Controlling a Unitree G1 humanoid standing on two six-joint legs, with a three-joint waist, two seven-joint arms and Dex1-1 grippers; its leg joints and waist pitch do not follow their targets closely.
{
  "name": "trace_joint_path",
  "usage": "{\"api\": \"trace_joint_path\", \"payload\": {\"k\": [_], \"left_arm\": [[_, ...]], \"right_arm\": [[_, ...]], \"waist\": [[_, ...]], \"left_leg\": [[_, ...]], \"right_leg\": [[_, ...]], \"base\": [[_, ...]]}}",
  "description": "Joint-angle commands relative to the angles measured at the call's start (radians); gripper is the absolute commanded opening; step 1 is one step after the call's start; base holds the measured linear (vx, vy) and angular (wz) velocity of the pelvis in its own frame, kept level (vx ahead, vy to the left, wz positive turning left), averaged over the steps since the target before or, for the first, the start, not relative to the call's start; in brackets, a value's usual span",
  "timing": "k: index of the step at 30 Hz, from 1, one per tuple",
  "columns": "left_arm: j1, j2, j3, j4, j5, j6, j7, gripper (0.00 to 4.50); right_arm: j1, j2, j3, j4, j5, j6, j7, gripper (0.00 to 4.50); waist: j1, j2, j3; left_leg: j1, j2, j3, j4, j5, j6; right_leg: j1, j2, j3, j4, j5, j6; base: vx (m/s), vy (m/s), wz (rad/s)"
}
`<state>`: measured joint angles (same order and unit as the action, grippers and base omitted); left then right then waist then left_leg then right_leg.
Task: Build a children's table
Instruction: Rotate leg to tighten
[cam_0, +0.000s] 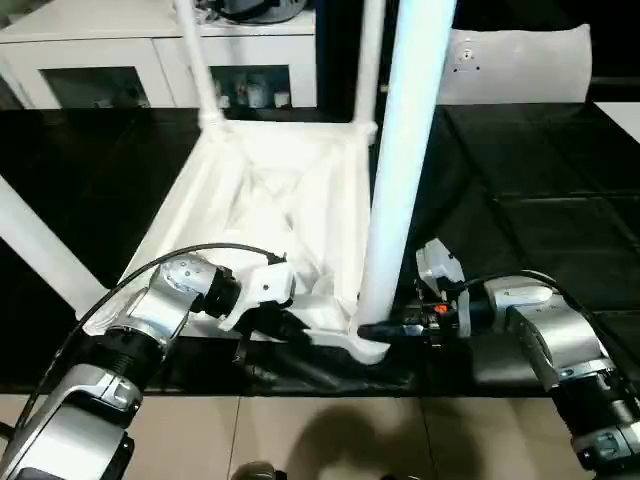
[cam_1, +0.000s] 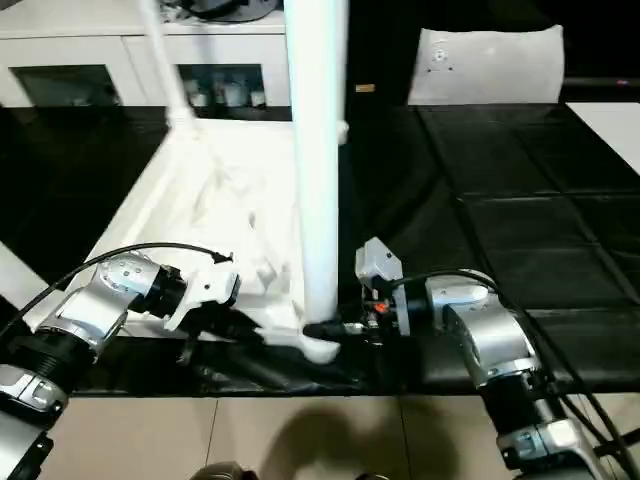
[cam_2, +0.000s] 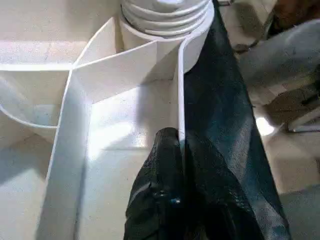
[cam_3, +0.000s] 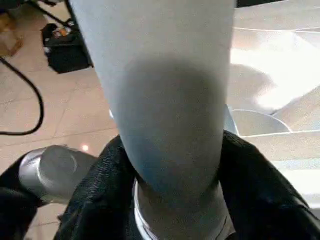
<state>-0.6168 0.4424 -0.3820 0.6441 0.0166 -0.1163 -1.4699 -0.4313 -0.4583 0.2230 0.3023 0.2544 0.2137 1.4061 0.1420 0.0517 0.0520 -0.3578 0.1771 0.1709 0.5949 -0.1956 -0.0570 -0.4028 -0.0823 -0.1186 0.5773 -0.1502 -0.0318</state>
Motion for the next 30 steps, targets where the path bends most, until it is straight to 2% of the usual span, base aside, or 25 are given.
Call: {"api": "trace_joint_path", "payload": {"k": [1, 10, 13, 14, 16, 19, 20, 21, 22, 23, 25, 26, 28, 29, 30], "left_arm": [[-0.033, 0.005, -0.019, -0.021, -0.001, -0.033, -0.055, 0.0], [-0.044, -0.014, 0.003, 0.006, -0.001, -0.023, -0.008, 0.0], [-0.038, -0.035, 0.027, -0.001, -0.015, 0.022, 0.055, 0.0], [-0.038, -0.045, 0.037, -0.004, -0.019, 0.043, 0.085, 0.0], [-0.04, -0.065, 0.055, -0.004, -0.02, 0.081, 0.144, 0.0], [-0.044, -0.111, 0.082, -0.006, -0.016, 0.184, 0.258, 0.0], [-0.045, -0.129, 0.092, -0.007, -0.019, 0.213, 0.291, 0.0], [-0.047, -0.15, 0.101, -0.009, -0.019, 0.247, 0.329, 0.0], [-0.049, -0.161, 0.104, -0.01, -0.016, 0.268, 0.351, 0.0], [-0.05, -0.166, 0.105, -0.011, -0.013, 0.278, 0.361, 0.0], [-0.062, -0.199, 0.119, -0.006, -0.001, 0.332, 0.443, 0.0], [-0.076, -0.229, 0.136, 0.004, 0.005, 0.373, 0.523, 0.0], [-0.095, -0.272, 0.163, 0.018, 0.014, 0.411, 0.631, 0.0], [-0.097, -0.275, 0.165, 0.018, 0.016, 0.415, 0.638, 0.0], [-0.099, -0.292, 0.172, 0.013, 0.022, 0.425, 0.672, 0.0]], "right_arm": [[-0.016, -0.012, 0.015, 0.01, -0.005, -0.018, 0.034, 2.1], [-0.005, -0.008, 0.019, -0.014, 0.017, 0.003, 0.051, 1.98], [0.018, 0.021, -0.006, -0.048, 0.043, 0.048, -0.02, 1.98], [0.023, 0.035, -0.015, -0.05, 0.036, 0.054, -0.062, 1.98], [0.027, 0.062, -0.026, -0.045, 0.014, 0.059, -0.142, 1.98], [0.015, 0.149, -0.055, -0.022, -0.04, 0.115, -0.363, 1.98], [0.012, 0.178, -0.064, -0.019, -0.049, 0.136, -0.422, 1.98], [0.009, 0.21, -0.069, -0.019, -0.061, 0.163, -0.487, 1.97], [0.009, 0.229, -0.068, -0.018, -0.072, 0.176, -0.524, 1.96], [0.008, 0.237, -0.067, -0.017, -0.078, 0.181, -0.542, 1.96], [0.0, 0.296, -0.079, -0.007, -0.099, 0.225, -0.66, 1.96], [-0.016, 0.355, -0.097, 0.011, -0.111, 0.264, -0.767, 1.96], [-0.041, 0.418, -0.1, 0.04, -0.141, 0.28, -0.867, 1.96], [-0.042, 0.422, -0.099, 0.042, -0.144, 0.281, -0.873, 1.96], [-0.054, 0.449, -0.1, 0.058, -0.154, 0.282, -0.905, 1.96]], "waist": [[-0.005, -0.013, -0.075], [-0.002, -0.015, -0.075], [0.001, -0.015, -0.075], [0.001, -0.012, -0.074], [-0.003, -0.014, -0.073], [-0.018, -0.014, -0.067], [-0.03, -0.01, -0.065], [-0.045, -0.012, -0.066], [-0.051, -0.01, -0.067], [-0.064, -0.011, -0.067], [-0.076, -0.003, -0.066], [-0.084, -0.004, -0.066], [-0.093, -0.002, -0.066], [-0.098, -0.003, -0.066], [-0.101, 0.003, -0.066]], "left_leg": [[0.008, 0.059, -0.013, -0.065, -0.153, 0.082], [0.005, 0.058, -0.013, -0.064, -0.151, 0.08], [0.007, 0.061, -0.014, -0.065, -0.147, 0.081], [0.008, 0.061, -0.014, -0.065, -0.153, 0.077], [0.007, 0.058, -0.015, -0.067, -0.169, 0.063], [0.008, 0.05, -0.016, -0.069, -0.196, 0.039], [0.003, 0.048, -0.02, -0.072, -0.205, 0.028], [0.004, 0.045, -0.022, -0.072, -0.218, 0.018], [0.007, 0.043, -0.021, -0.071, -0.218, 0.016], [0.004, 0.041, -0.021, -0.07, -0.219, 0.022], [0.007, 0.038, -0.02, -0.067, -0.219, 0.029], [0.006, 0.035, -0.019, -0.066, -0.222, 0.033], [0.008, 0.033, -0.02, -0.065, -0.226, 0.027], [0.007, 0.032, -0.02, -0.064, -0.228, 0.027], [0.008, 0.032, -0.021, -0.065, -0.235, 0.035]], "right_leg": [[0.055, -0.082, 0.06, -0.067, -0.347, -0.147], [0.057, -0.082, 0.059, -0.067, -0.352, -0.142], [0.056, -0.081, 0.059, -0.067, -0.353, -0.139], [0.054, -0.082, 0.058, -0.068, -0.36, -0.139], [0.055, -0.083, 0.056, -0.072, -0.389, -0.129], [0.054, -0.082, 0.051, -0.084, -0.468, -0.099], [0.059, -0.081, 0.047, -0.087, -0.489, -0.087], [0.059, -0.08, 0.043, -0.09, -0.503, -0.076], [0.059, -0.079, 0.043, -0.091, -0.501, -0.075], [0.06, -0.078, 0.043, -0.093, -0.495, -0.075], [0.056, -0.076, 0.043, -0.094, -0.489, -0.082], [0.057, -0.075, 0.042, -0.097, -0.493, -0.082], [0.055, -0.073, 0.037, -0.101, -0.508, -0.077], [0.055, -0.073, 0.036, -0.102, -0.511, -0.074], [0.056, -0.072, 0.037, -0.105, -0.505, -0.071]], "base": [[0.0, 0.0, 0.0], [0.0, 0.0, 0.0], [0.0, 0.0, 0.0], [0.0, 0.0, 0.0], [0.0, 0.0, 0.0], [0.0, 0.0, 0.0], [0.0, 0.0, 0.0], [0.0, 0.0, 0.0], [0.0, 0.0, 0.0], [0.0, 0.0, 0.0], [0.0, 0.0, 0.0], [0.0, 0.0, 0.0], [0.0, 0.0, 0.0], [0.0, 0.0, 0.0], [0.0, 0.0, 0.0]]}}
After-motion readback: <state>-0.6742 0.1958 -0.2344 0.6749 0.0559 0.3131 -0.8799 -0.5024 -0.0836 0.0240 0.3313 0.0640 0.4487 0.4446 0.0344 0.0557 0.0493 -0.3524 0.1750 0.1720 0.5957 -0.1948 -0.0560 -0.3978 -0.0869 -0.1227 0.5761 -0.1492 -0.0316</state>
